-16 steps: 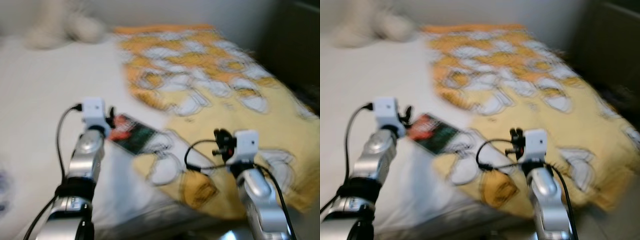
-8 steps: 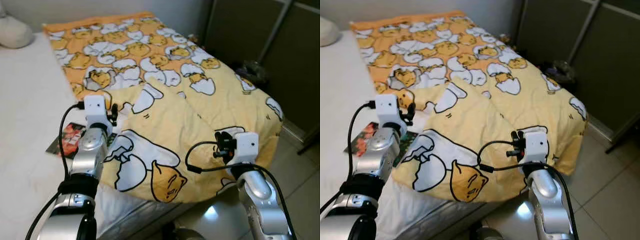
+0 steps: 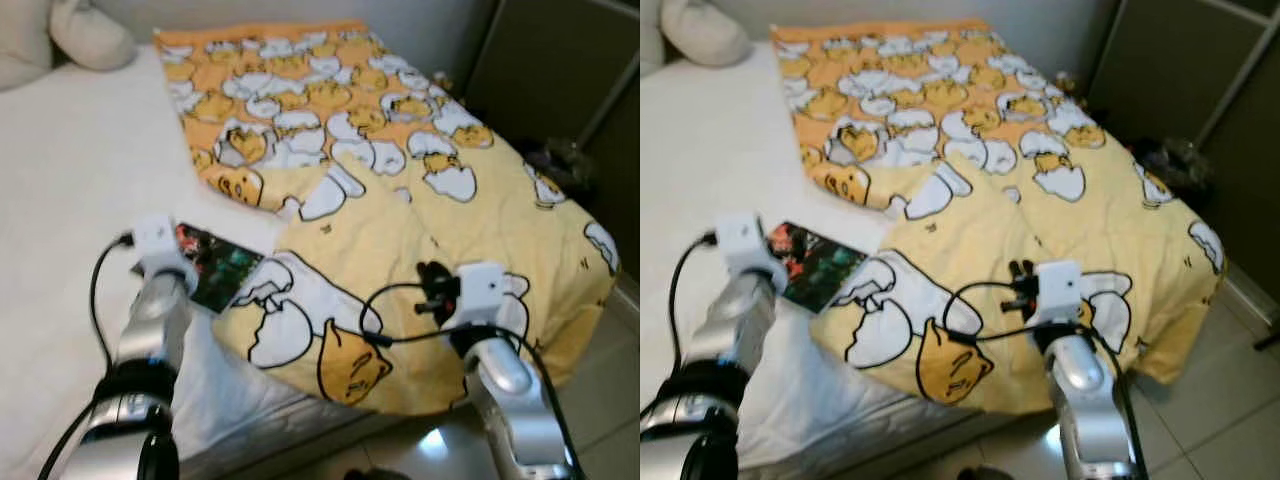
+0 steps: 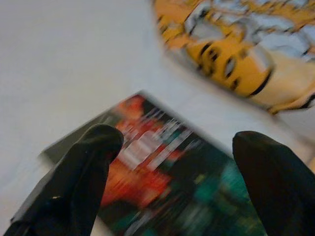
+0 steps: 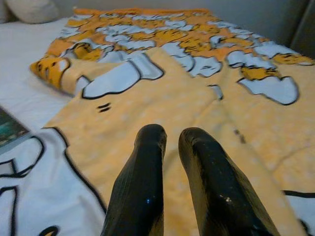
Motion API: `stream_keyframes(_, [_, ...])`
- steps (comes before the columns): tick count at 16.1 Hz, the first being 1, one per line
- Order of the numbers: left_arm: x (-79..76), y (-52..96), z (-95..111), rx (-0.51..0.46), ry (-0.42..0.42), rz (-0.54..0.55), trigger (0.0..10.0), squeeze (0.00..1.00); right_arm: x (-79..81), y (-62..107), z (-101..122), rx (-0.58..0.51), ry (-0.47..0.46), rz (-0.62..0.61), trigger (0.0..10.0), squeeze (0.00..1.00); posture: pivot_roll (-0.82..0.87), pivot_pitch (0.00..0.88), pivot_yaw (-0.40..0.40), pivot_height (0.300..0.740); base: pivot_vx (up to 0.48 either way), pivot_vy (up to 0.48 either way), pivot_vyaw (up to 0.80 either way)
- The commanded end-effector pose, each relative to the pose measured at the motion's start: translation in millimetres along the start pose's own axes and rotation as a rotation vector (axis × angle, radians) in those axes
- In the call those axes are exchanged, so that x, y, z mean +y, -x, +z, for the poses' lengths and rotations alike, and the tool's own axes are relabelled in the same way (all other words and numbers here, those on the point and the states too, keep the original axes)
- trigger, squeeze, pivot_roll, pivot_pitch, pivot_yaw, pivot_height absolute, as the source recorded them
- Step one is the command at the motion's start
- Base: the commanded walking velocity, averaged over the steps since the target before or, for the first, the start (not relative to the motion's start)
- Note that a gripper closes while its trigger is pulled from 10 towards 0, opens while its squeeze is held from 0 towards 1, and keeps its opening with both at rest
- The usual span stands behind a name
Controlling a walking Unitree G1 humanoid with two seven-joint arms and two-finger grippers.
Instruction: Clean up the room
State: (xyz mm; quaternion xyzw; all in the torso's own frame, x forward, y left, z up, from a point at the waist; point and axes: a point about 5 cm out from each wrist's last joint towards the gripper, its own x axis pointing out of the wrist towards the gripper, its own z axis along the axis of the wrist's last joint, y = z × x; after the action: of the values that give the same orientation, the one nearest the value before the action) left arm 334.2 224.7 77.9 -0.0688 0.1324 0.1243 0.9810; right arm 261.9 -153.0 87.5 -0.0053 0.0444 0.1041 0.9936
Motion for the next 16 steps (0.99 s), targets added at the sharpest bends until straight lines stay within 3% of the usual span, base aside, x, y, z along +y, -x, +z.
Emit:
stream_keyframes(1, [1.8,0.5,-2.0,0.02,0.012,0.017,10.0,1.0,1.0,-0.5,-0.6,-0.004,-0.003,0.008,10.0,0.31,-0.06,0.039,-0.024,0.74,0.0,0.0,0.0])
stream_keyframes(2, [4.4,0.9,-8.0,0.051,0.045,0.026,10.0,1.0,1.7,-2.0,-0.5,-0.004,-0.004,0.018,10.0,0.31,-0.06,0.039,-0.024,0.74,0.0,0.0,0.0])
stream_keyframes(3, [4.1,0.6,-7.5,0.034,0.025,0.01,10.0,0.0,1.5,-3.6,-0.4,-0.004,0.001,0.024,10.0,0.31,-0.05,0.02,-0.038,0.74,0.0,0.0,0.0])
stream_keyframes(10, [-9.1,-0.4,1.8,-0.03,-0.048,-0.032,10.0,0.0,-1.9,-8.3,2.8,-0.009,0.02,0.043,10.0,0.33,-0.05,0.003,-0.062,0.74,0.0,0.321,-0.18])
stream_keyframes(13, [-12.1,-1.7,-2.4,0.006,-0.024,-0.048,10.0,0.0,-1.6,-6.6,1.4,-0.006,0.018,0.038,10.0,0.32,-0.06,0.021,-0.059,0.74,0.0,0.0,0.0])
stream_keyframes(16, [-21.2,-2.0,-11.9,0.093,0.082,-0.096,10.0,0.0,-1.9,-4.1,-1.3,0.001,0.013,0.034,10.0,0.32,-0.06,0.028,-0.056,0.74,0.0,0.0,0.0])
